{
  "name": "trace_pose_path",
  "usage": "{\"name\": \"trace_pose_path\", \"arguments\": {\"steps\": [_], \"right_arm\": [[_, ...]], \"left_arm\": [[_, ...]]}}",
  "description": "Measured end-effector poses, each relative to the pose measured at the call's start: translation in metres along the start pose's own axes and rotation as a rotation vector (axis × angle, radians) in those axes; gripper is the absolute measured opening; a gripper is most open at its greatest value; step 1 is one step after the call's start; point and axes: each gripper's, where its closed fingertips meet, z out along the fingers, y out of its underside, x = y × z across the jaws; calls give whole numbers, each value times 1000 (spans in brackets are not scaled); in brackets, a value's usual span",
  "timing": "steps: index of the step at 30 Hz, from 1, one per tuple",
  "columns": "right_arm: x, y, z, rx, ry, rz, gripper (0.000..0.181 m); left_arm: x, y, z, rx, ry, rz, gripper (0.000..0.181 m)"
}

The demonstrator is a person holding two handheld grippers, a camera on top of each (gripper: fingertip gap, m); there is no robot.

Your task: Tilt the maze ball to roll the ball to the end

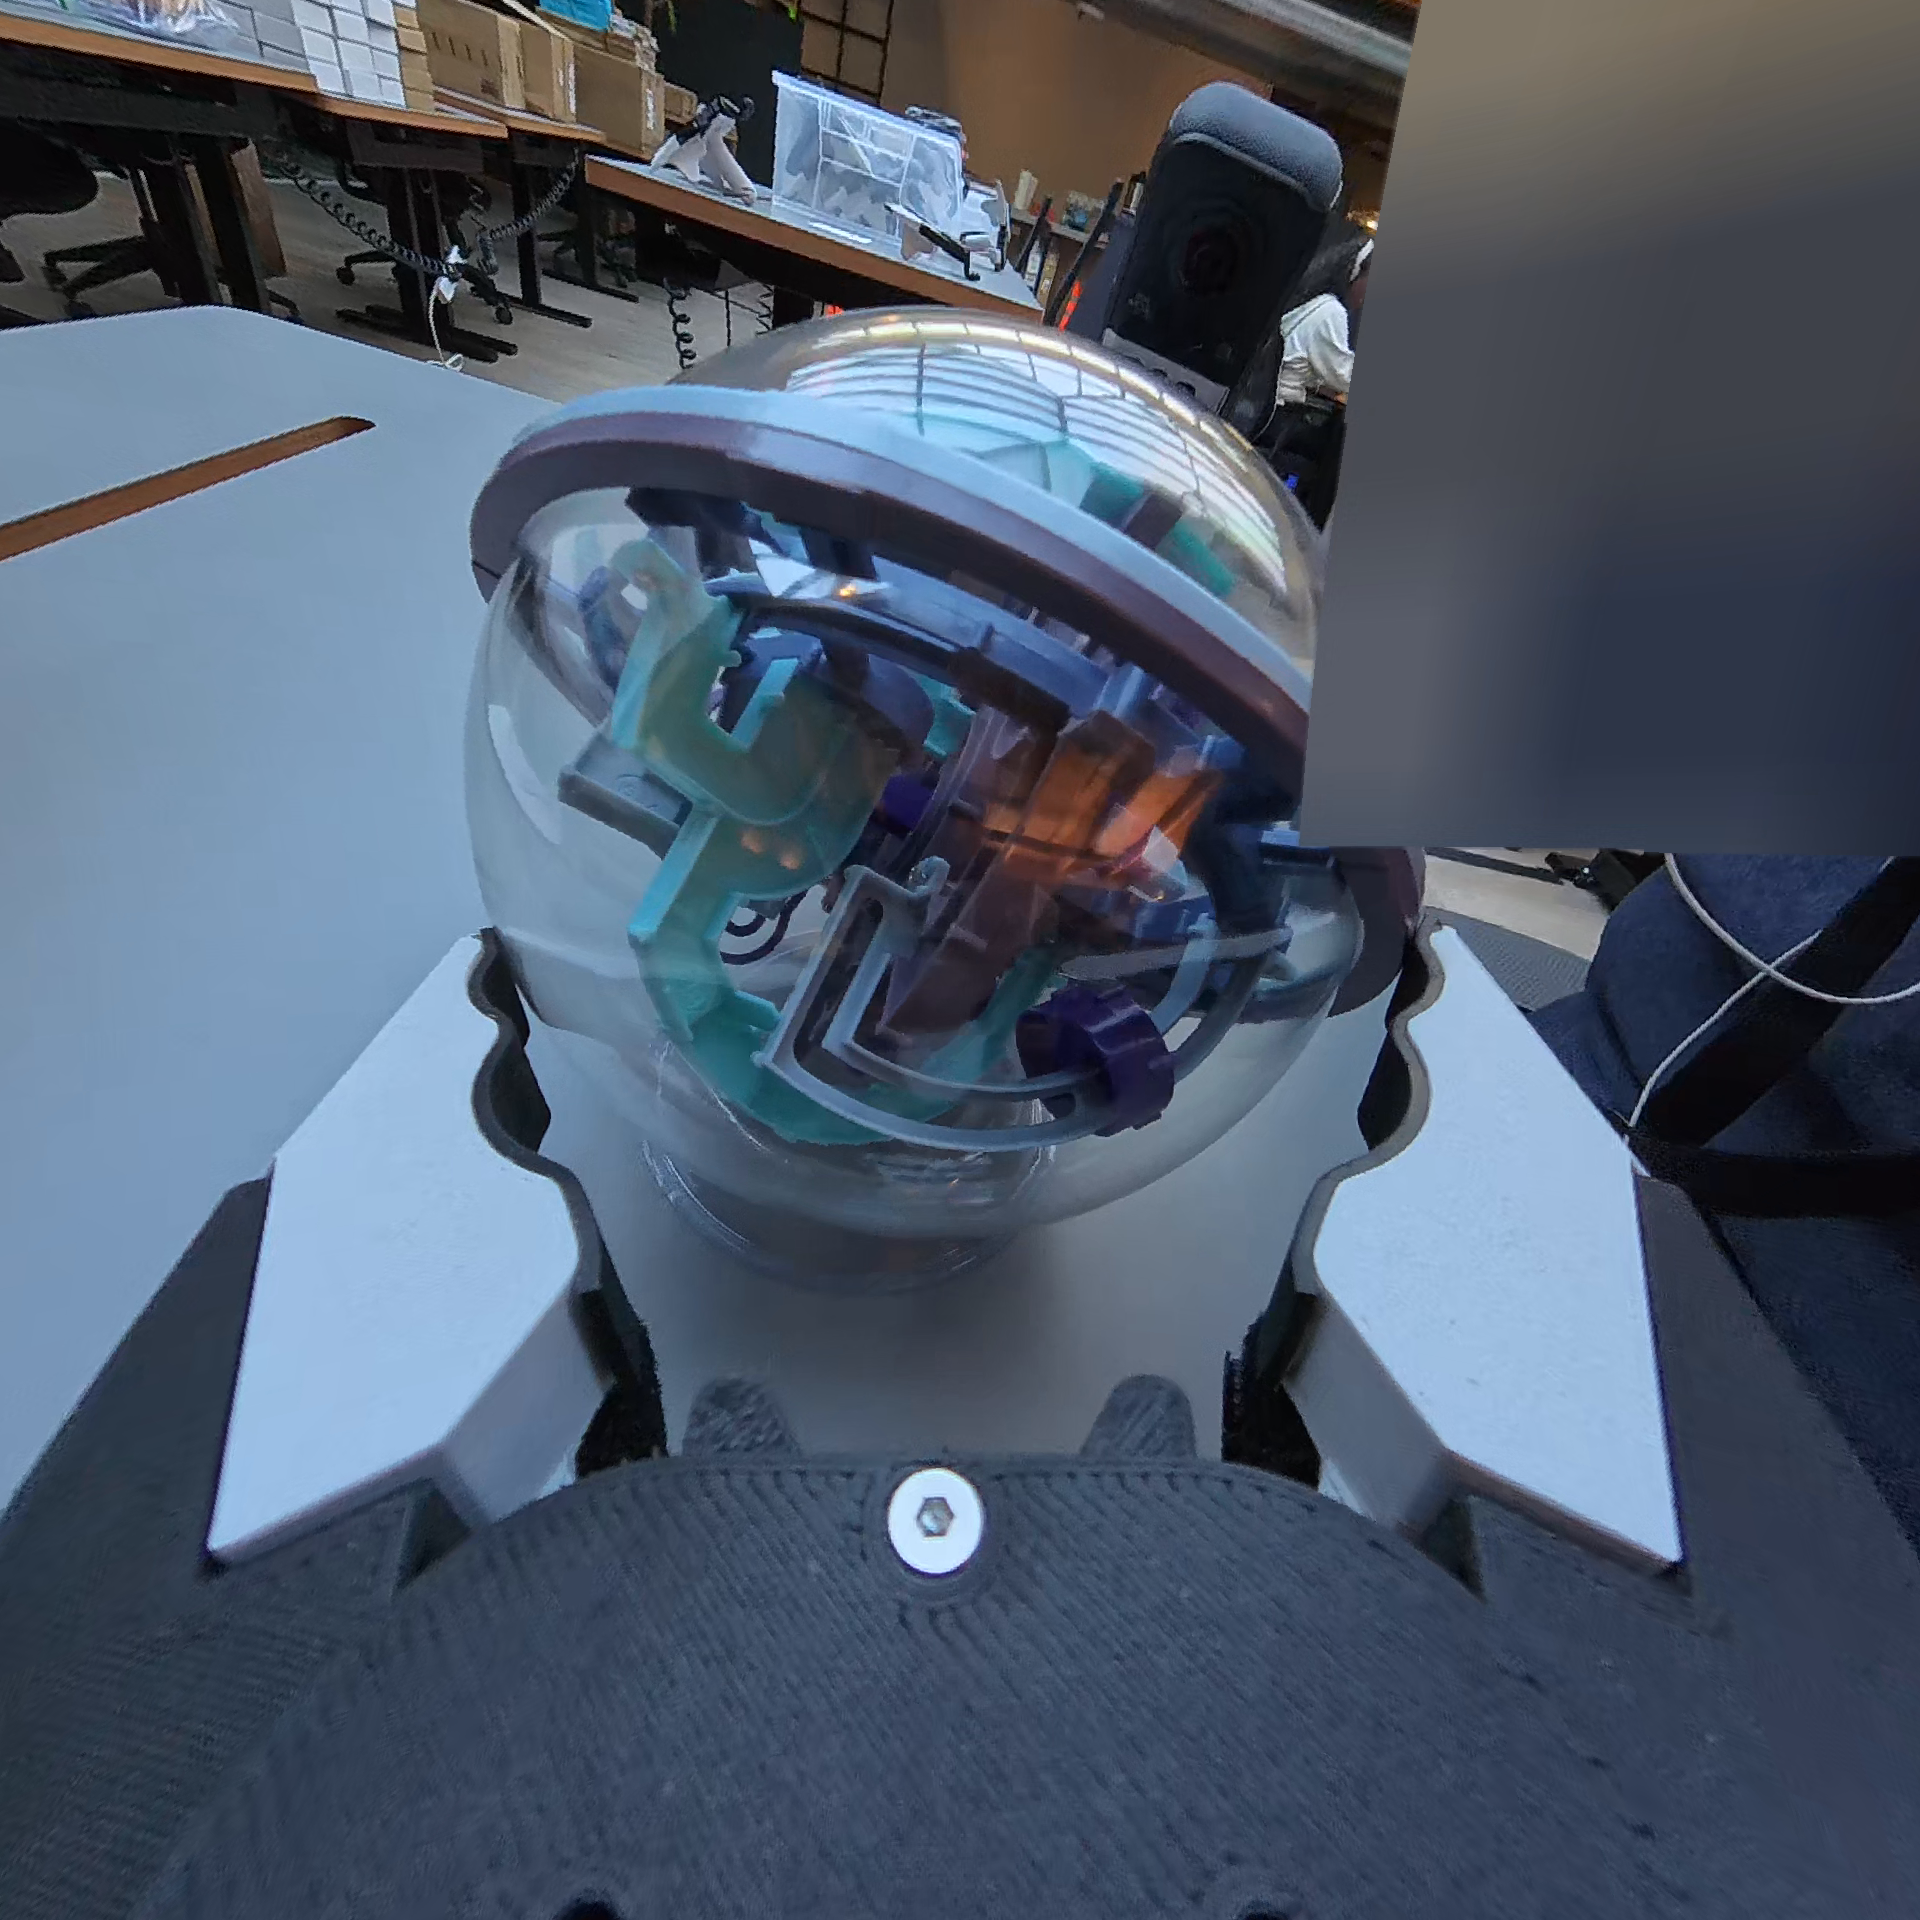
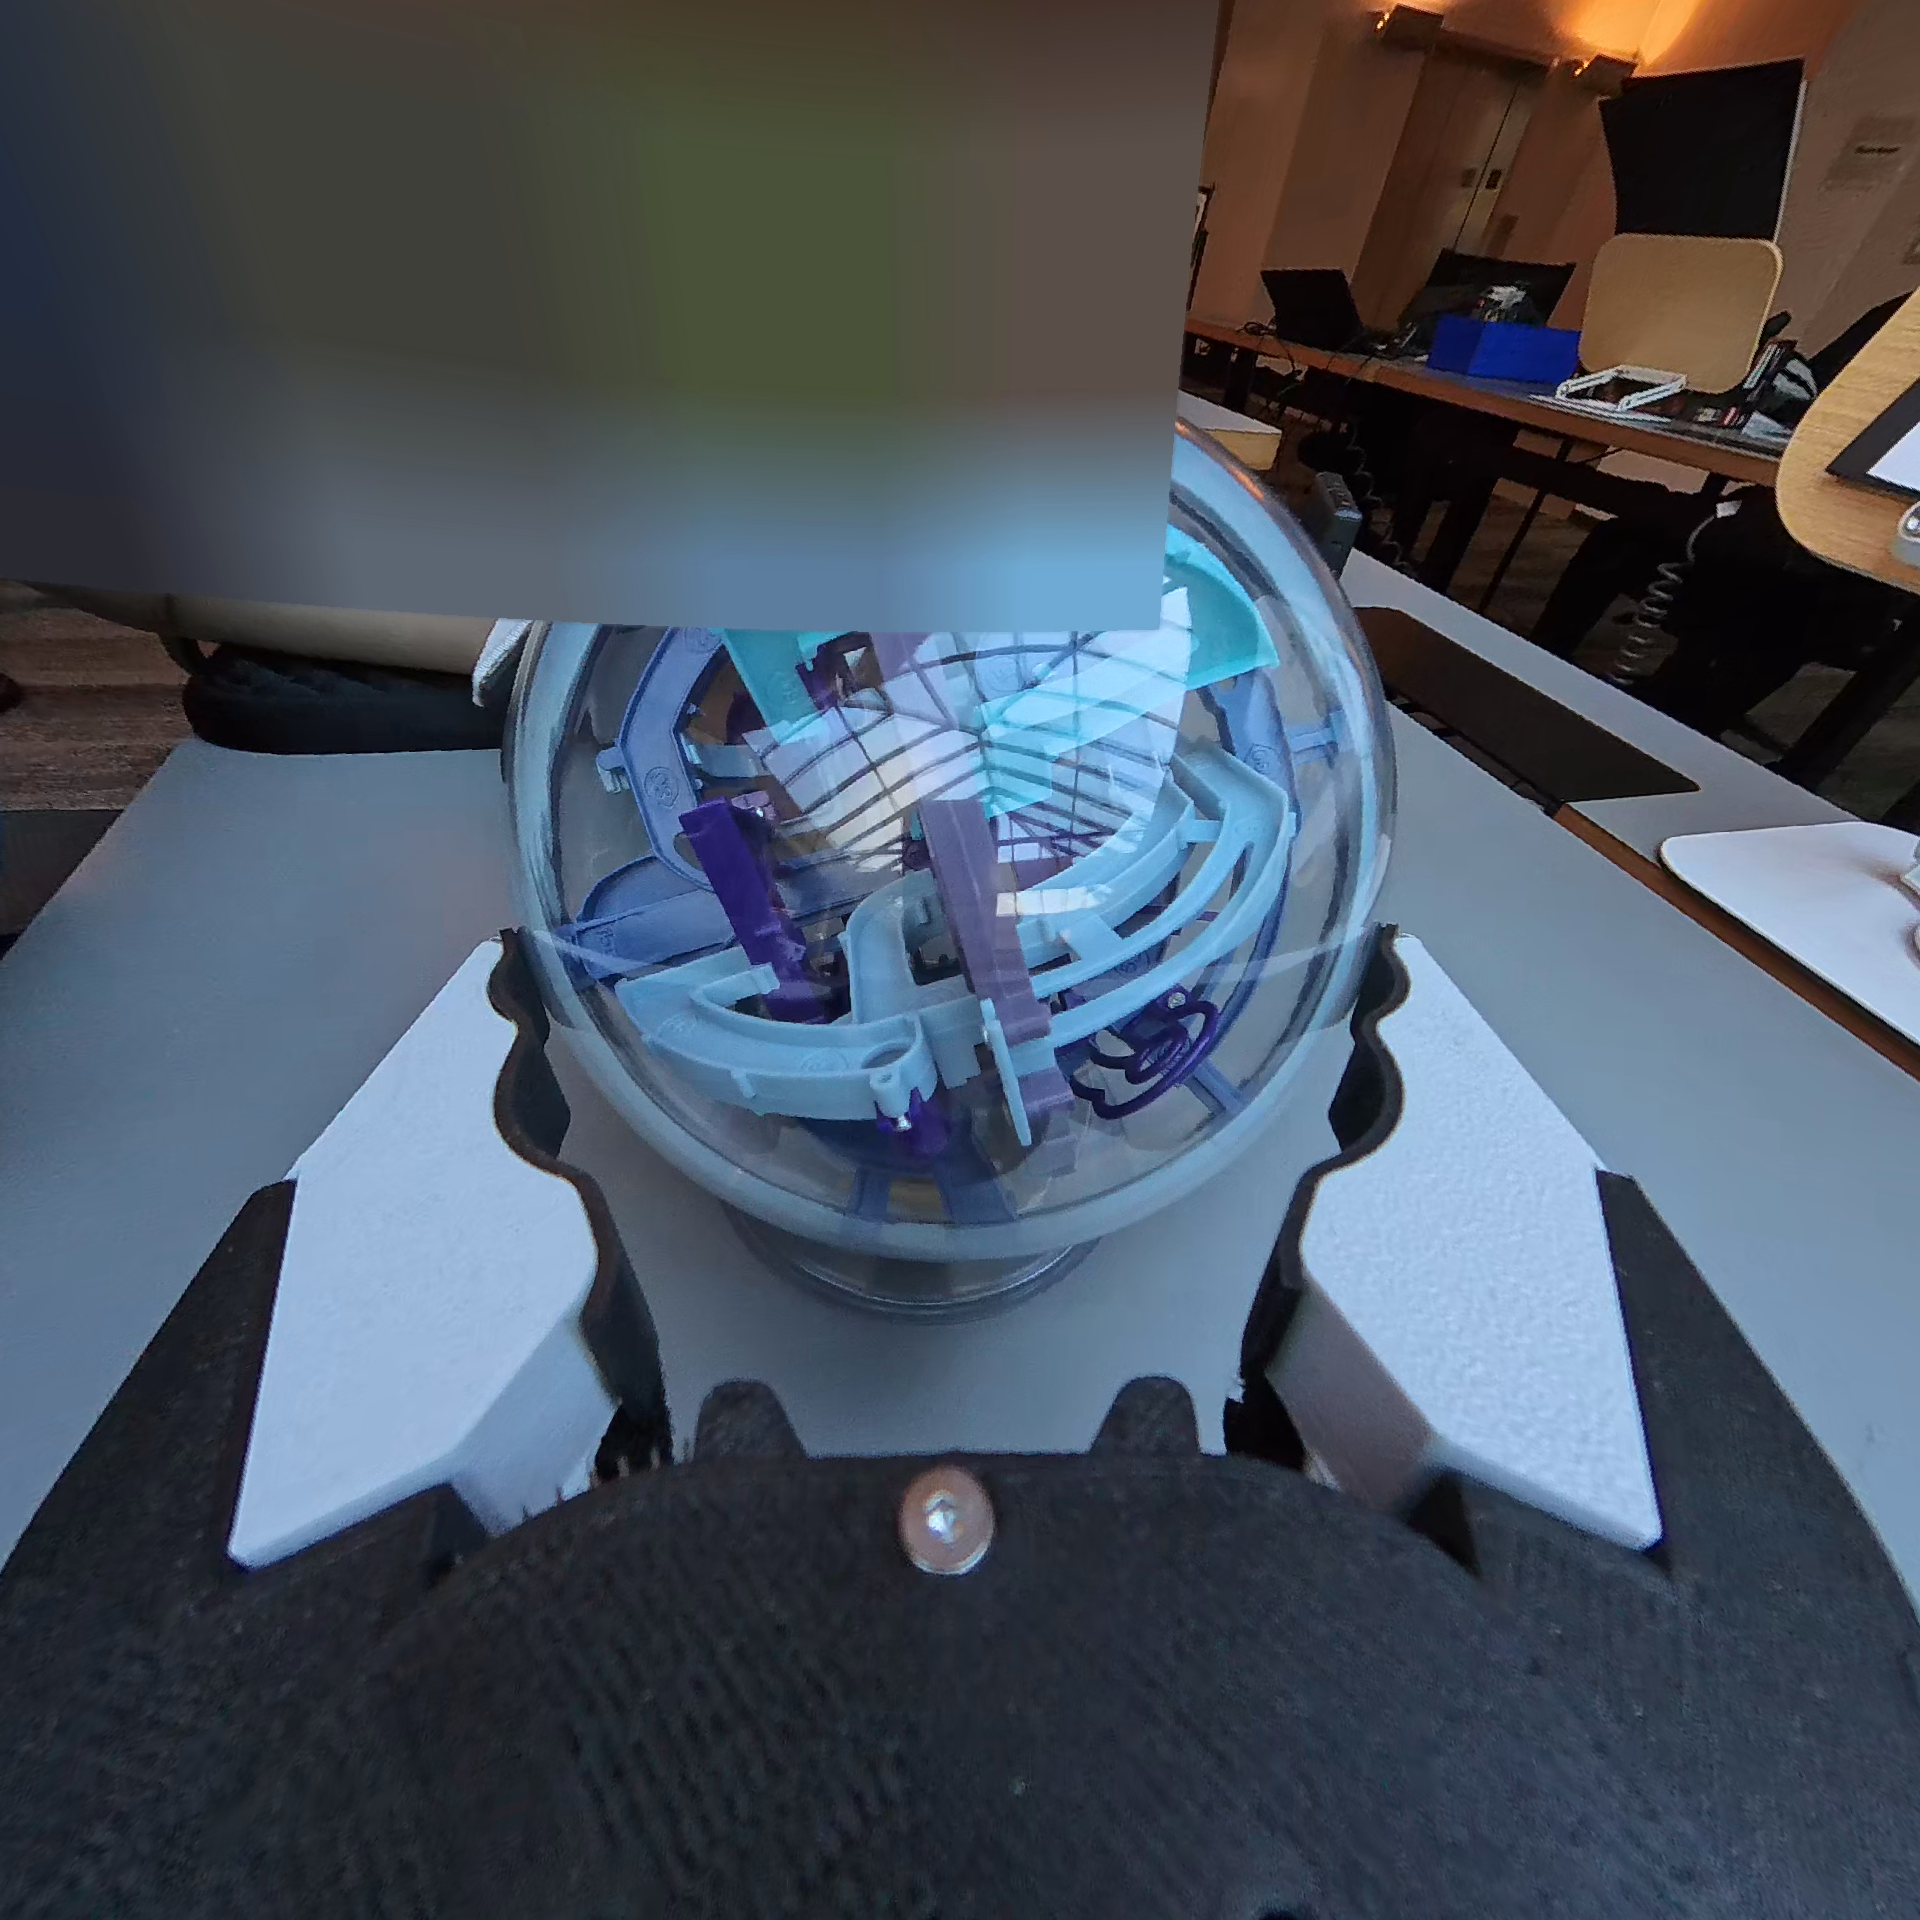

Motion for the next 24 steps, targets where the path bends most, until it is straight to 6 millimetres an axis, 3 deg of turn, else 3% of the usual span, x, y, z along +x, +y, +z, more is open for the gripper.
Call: {"name": "trace_pose_path", "arguments": {"steps": [24], "right_arm": [[-4, -7, 0, 0, 0, 9, 150]], "left_arm": [[3, 9, -2, -43, 41, -27, 158]]}}
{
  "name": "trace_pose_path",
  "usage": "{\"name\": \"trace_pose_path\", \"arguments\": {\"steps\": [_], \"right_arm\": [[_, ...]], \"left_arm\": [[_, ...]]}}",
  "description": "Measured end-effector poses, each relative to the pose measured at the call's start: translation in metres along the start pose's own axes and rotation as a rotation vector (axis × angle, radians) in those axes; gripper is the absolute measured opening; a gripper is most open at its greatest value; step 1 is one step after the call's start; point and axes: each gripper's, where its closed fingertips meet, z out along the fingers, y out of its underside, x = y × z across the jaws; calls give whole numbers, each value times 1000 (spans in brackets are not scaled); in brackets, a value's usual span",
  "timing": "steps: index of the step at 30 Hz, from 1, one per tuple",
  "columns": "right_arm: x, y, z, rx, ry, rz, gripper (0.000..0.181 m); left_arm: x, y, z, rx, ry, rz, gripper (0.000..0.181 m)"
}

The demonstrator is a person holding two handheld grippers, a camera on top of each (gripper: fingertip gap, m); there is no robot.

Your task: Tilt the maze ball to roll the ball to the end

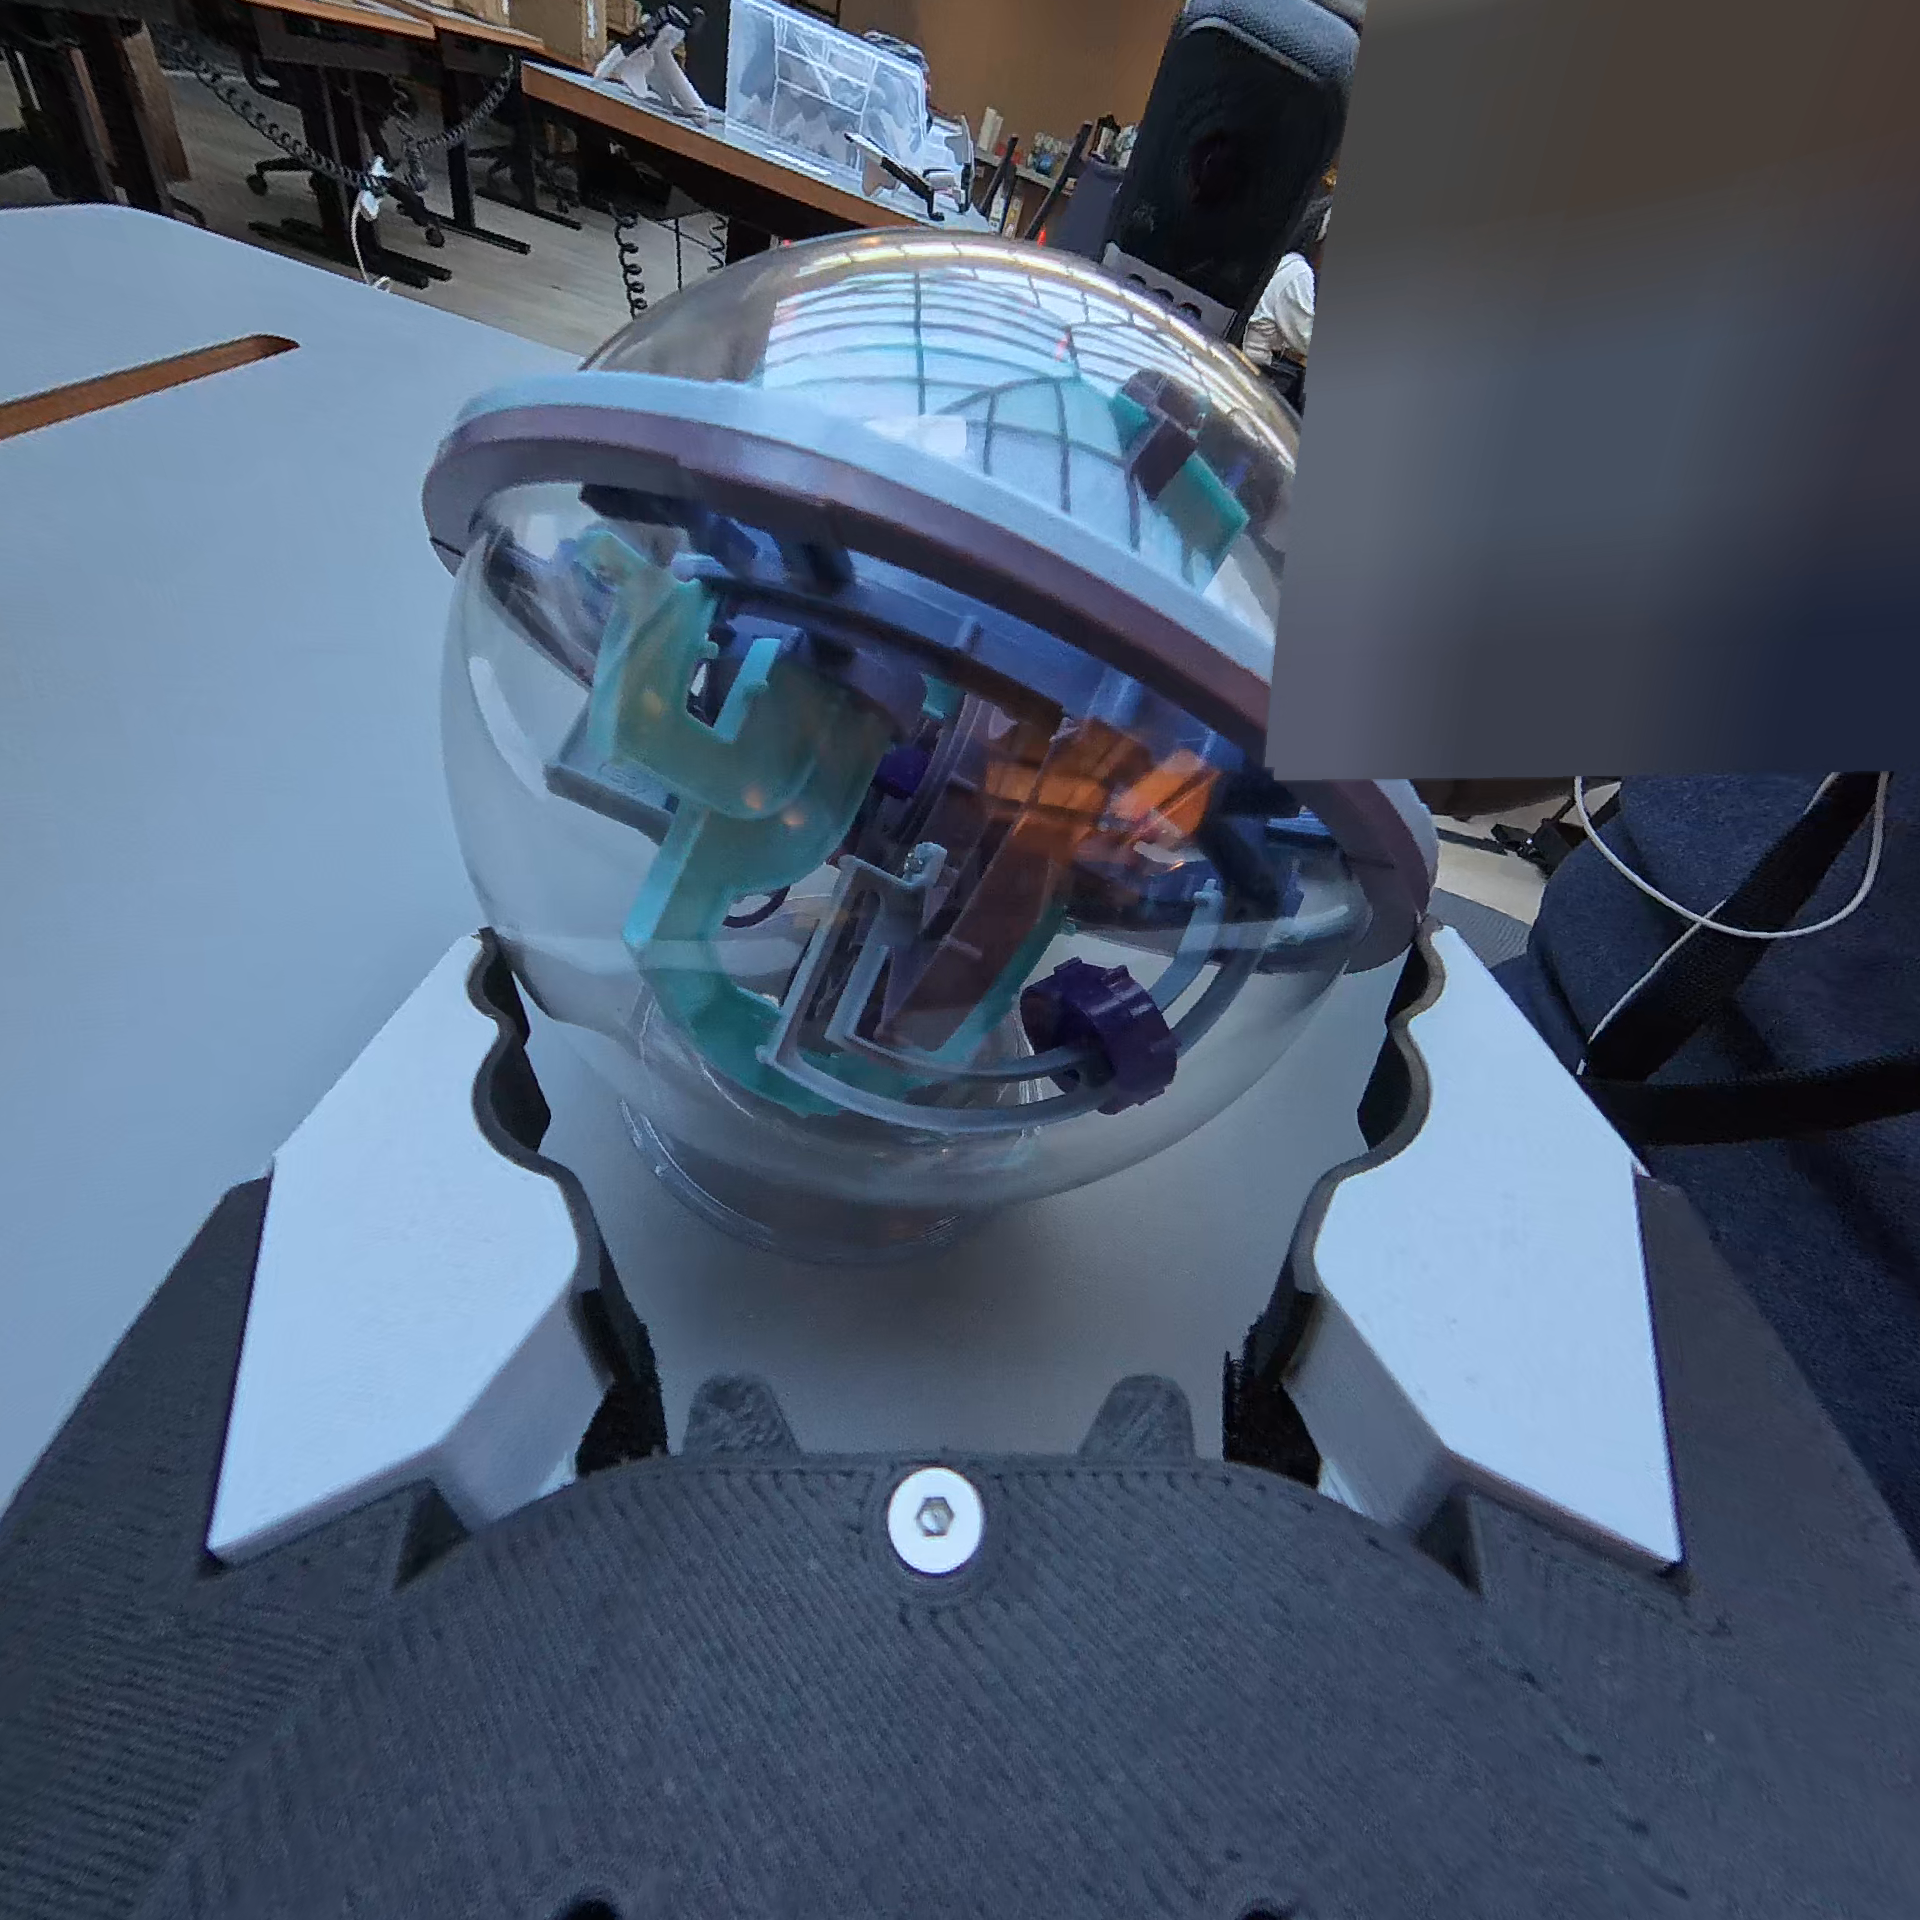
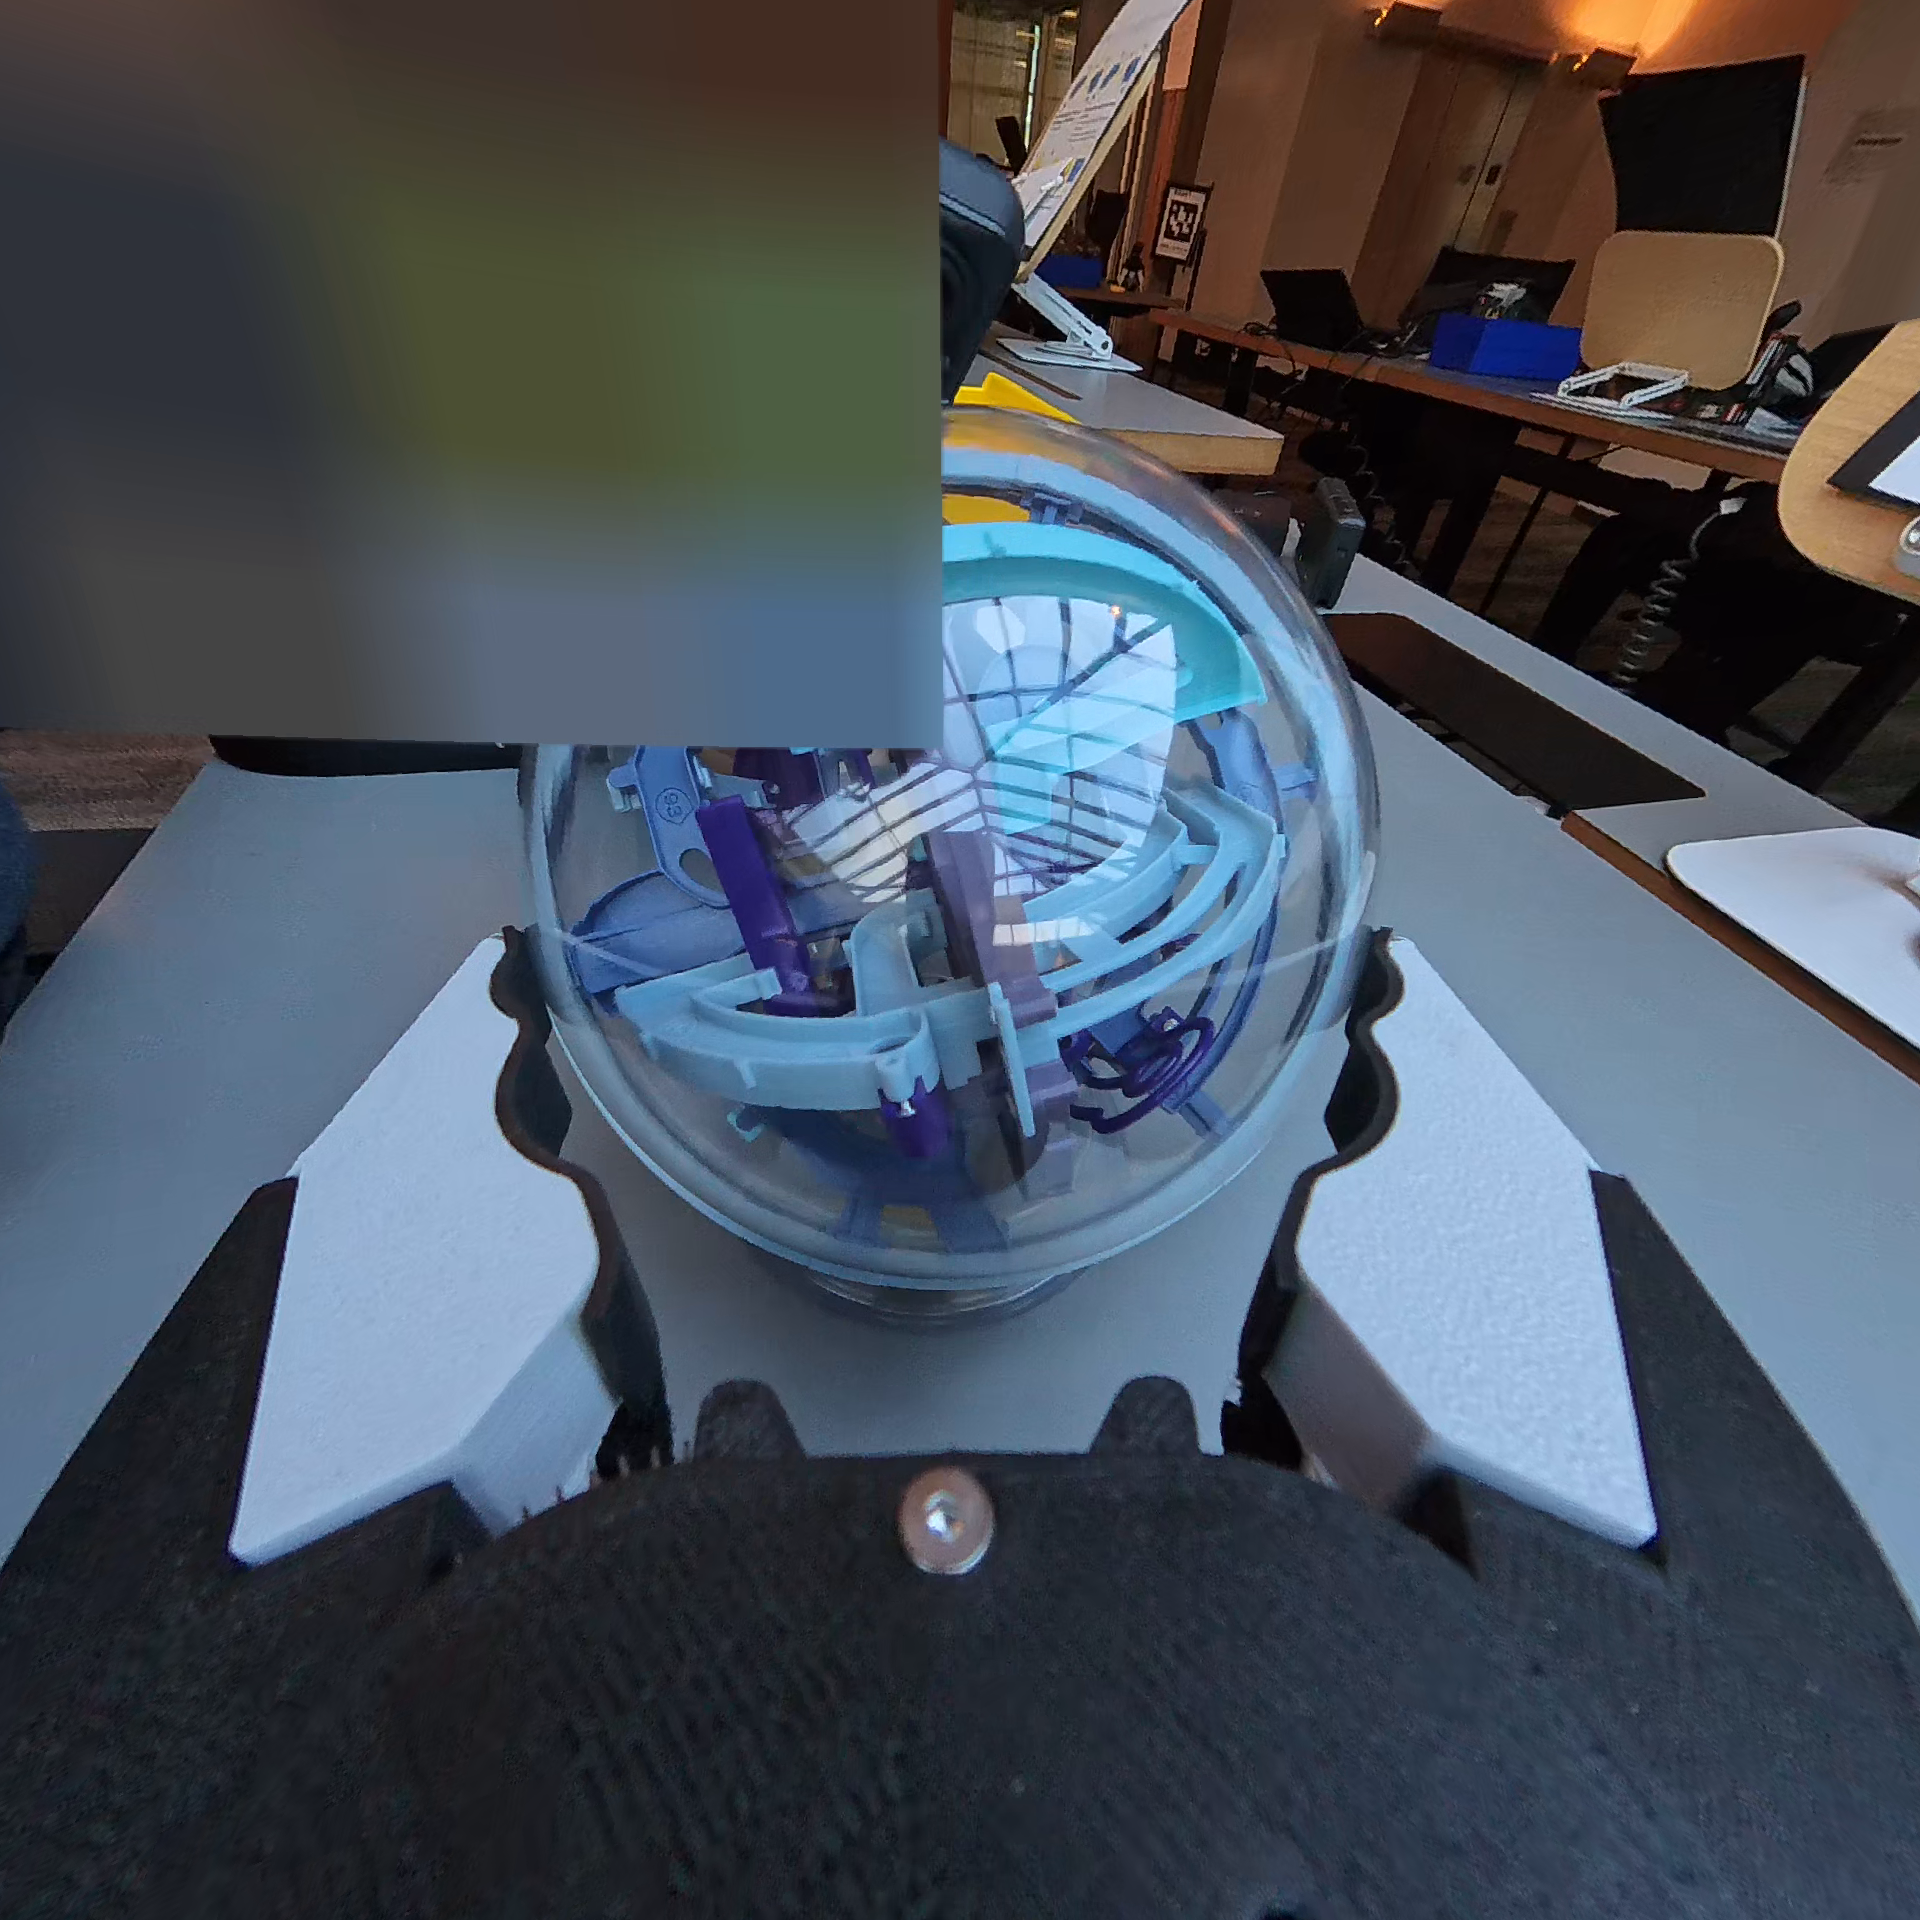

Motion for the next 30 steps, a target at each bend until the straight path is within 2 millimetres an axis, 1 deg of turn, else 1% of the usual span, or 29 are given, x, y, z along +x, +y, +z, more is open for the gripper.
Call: {"name": "trace_pose_path", "arguments": {"steps": [6, 11, 16, 18, 24, 29, 30], "right_arm": [[0, 0, 0, -2, 4, -14, 150], [-1, 0, 0, 1, 2, -18, 150], [-1, 0, 1, 5, 2, -14, 150], [-1, -1, 1, 5, 1, -16, 150], [-1, -1, 1, 15, 2, -26, 150], [-1, -1, 1, 14, 6, -33, 150], [-1, -1, 1, 14, 7, -38, 150]], "left_arm": [[0, 0, -2, -6, -7, 22, 156], [1, -13, -11, 47, -20, 60, 150], [3, -13, -11, -11, -97, 219, 151], [5, -18, -12, 4, -115, 269, 151], [7, -32, -17, 23, -108, 319, 149], [7, -28, -17, -43, -154, 426, 149], [8, -29, -17, -41, -153, 435, 146]]}}
